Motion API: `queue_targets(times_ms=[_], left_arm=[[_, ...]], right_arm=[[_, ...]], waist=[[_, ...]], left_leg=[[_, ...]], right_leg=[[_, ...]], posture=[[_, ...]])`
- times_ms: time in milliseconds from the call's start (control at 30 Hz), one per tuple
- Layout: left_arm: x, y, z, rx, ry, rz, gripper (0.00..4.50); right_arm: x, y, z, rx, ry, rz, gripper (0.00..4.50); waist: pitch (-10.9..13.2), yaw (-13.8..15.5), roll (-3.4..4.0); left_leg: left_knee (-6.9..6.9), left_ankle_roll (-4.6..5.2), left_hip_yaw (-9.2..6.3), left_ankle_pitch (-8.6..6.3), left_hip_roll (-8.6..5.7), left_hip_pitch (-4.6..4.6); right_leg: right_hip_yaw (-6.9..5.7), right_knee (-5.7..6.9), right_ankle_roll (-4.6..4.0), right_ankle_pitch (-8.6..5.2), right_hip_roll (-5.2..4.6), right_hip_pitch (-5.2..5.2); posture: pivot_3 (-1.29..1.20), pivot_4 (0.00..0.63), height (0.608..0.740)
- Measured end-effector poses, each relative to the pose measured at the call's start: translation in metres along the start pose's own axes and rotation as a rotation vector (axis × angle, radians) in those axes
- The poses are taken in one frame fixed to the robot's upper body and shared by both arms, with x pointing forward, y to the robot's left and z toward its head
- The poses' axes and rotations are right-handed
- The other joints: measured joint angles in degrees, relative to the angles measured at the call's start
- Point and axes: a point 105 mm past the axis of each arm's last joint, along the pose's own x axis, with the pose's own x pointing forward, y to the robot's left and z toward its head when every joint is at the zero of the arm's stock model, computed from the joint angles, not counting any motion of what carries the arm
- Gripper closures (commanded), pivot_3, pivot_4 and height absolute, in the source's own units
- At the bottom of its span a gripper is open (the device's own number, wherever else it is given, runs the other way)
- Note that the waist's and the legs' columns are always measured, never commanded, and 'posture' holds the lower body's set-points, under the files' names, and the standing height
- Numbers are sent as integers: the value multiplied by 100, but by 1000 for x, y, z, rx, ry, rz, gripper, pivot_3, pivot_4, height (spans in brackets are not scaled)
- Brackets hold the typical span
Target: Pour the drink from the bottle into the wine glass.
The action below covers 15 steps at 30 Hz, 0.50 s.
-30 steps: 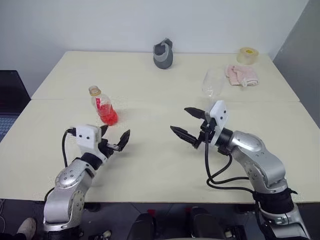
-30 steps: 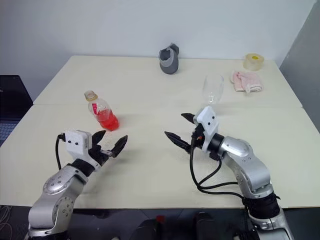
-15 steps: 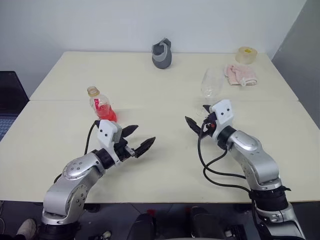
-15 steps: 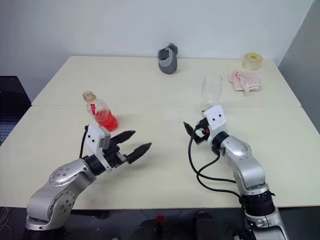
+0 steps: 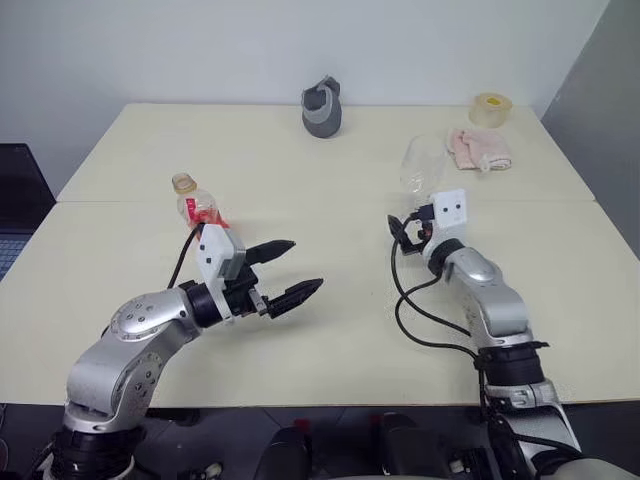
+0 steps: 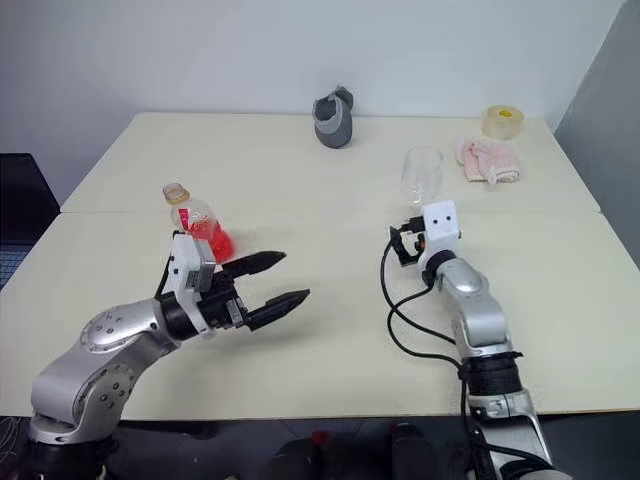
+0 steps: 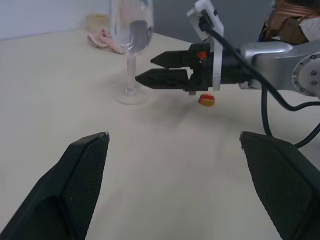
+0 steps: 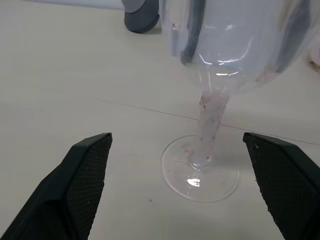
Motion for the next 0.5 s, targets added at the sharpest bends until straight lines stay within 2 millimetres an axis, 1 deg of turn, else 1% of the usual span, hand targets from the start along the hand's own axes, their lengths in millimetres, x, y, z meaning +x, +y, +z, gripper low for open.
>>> queue_targets(times_ms=[100,200,500], left_arm=[[1,6,-1,-4,-4,18,8],[3,7,0,1,-9,23,8],[3,9,-1,4,-5,30,8]], right_arm=[[10,-4,-6,19,15,-42,0],[18,-7,-10,22,21,-64,0],[31,-12,-9,11,-5,-92,0]], waist=[[0,-1,0],[0,-5,0],[0,-18,1]], left_leg=[[0,-1,1,1,0,0],[0,-3,3,2,1,0],[0,-3,3,2,2,0]], right_leg=[[0,0,0,0,0,0],[2,0,0,0,0,-1],[3,1,0,0,0,-1]], posture=[[0,150,740],[0,150,740],[0,150,740]])
